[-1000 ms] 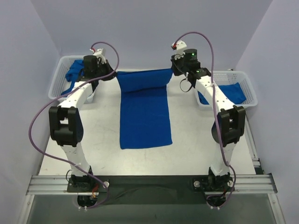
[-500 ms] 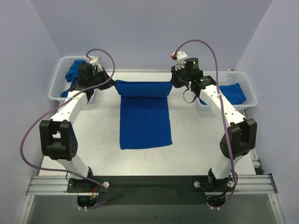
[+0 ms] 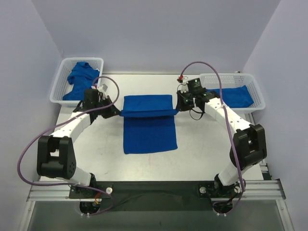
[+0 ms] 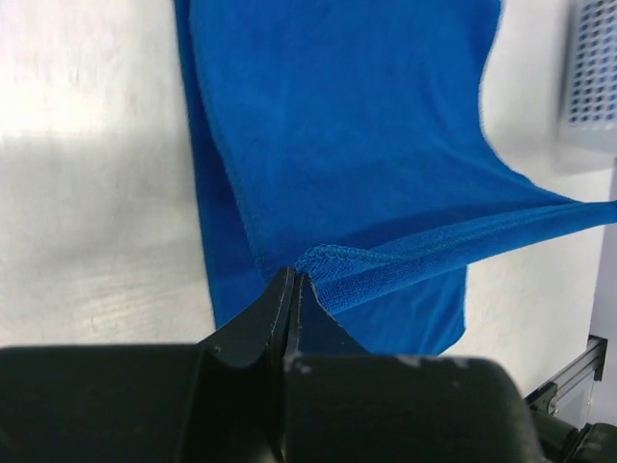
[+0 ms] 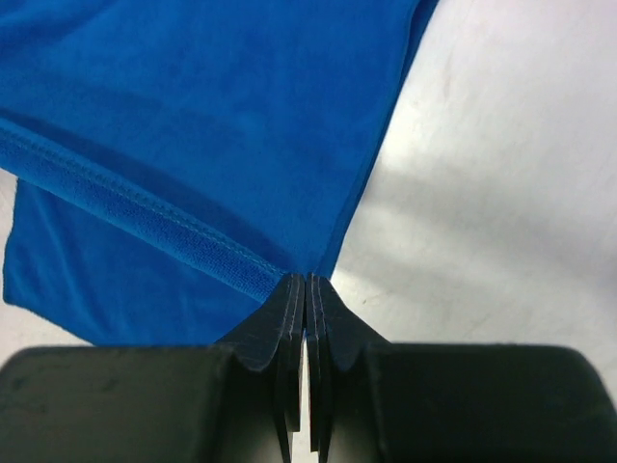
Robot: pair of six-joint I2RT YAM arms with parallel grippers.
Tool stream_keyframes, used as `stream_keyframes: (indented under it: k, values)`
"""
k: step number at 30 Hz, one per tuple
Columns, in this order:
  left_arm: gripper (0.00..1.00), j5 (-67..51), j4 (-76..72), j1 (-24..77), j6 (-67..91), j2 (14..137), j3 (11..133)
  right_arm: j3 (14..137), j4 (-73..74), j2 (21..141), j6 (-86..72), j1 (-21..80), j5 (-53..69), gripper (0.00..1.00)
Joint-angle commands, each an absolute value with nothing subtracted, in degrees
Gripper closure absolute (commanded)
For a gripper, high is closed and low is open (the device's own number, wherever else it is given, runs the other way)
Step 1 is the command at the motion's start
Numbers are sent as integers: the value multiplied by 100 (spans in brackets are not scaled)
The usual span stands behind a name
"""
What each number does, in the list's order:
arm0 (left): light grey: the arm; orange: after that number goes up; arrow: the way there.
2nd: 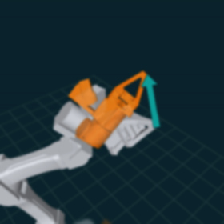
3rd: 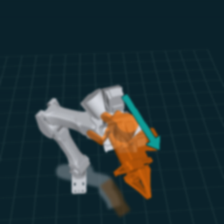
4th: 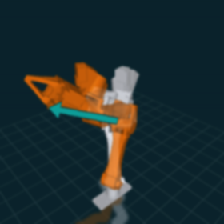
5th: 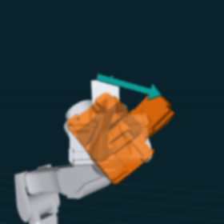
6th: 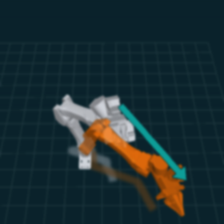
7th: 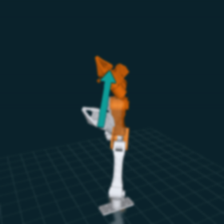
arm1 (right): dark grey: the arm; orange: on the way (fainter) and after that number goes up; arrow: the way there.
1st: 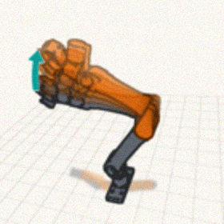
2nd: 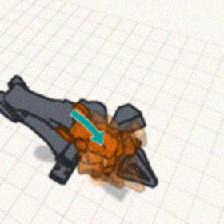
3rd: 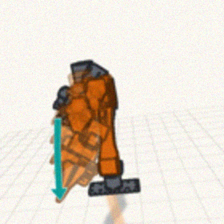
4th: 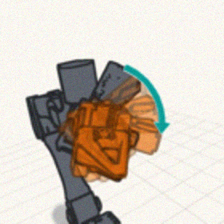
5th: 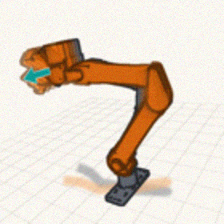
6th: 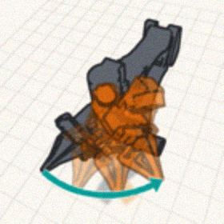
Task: Fold and stack the towels
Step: Fold the towel
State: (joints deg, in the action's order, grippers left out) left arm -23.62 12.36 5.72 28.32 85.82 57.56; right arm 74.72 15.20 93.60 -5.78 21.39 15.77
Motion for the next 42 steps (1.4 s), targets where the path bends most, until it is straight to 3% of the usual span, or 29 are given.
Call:
stream_keyframes:
  k: [1,11,24,34,42]
  values:
    - [100,-2356,1134,606,2909,8578,5327,7181,1626,9509,-940,2171,1784,100]
    - [100,-2268,1002,905,2883,9220,4966,6917,1301,10160,-1213,2206,1723,100]
    - [100,-2004,2196,914,2610,8210,5678,7058,1626,8896,-1230,2215,1626,100]
    - [100,-2083,2558,1335,2760,7567,4747,6347,1793,8306,-1573,2276,1899,100]
    - [100,-1820,2382,1415,2769,8085,4245,5854,1740,9042,-1696,2382,2188,100]
